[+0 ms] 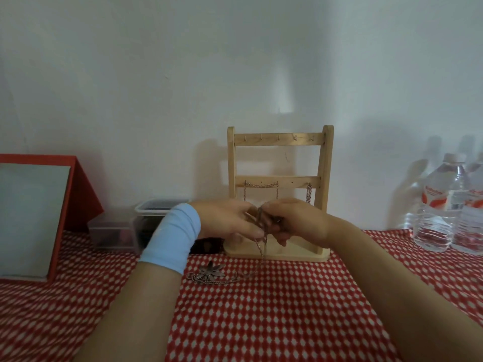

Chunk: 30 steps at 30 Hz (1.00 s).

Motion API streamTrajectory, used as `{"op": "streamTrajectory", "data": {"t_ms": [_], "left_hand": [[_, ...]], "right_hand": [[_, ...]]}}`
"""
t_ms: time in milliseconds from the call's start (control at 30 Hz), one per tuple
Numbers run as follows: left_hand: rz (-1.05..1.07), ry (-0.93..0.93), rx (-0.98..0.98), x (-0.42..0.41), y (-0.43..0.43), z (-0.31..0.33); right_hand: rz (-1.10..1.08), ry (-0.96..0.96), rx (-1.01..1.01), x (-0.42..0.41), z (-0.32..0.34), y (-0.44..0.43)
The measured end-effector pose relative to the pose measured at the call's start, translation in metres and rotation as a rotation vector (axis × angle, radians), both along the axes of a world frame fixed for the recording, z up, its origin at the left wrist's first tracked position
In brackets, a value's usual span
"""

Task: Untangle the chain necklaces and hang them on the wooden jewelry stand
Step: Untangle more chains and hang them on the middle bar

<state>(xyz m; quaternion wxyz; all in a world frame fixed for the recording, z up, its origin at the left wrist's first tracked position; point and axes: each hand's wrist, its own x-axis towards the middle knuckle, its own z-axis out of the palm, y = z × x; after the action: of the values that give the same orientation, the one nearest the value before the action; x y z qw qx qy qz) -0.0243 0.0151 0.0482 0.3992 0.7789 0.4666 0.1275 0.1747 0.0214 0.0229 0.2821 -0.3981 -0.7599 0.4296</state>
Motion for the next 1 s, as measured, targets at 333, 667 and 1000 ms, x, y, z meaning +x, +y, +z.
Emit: {"op": "streamTrajectory", "data": {"t_ms": [333,667,1000], "left_hand": [[0.137,-0.33,-0.061,0.002,0.011,-0.009],[0.06,-0.569,-0.243,0.021,0.008,-0.021],[0.234,-0.033,0.338,0.01,0.008,-0.004]], "right_hand": [[-0.292,-0.029,0.124,0.007,0.006,0.0],[-0.288,0.095,0.112,0.013,0.013,-0.001],[-0.171,0.018,-0.015,0.027,0.012,0.004]]}}
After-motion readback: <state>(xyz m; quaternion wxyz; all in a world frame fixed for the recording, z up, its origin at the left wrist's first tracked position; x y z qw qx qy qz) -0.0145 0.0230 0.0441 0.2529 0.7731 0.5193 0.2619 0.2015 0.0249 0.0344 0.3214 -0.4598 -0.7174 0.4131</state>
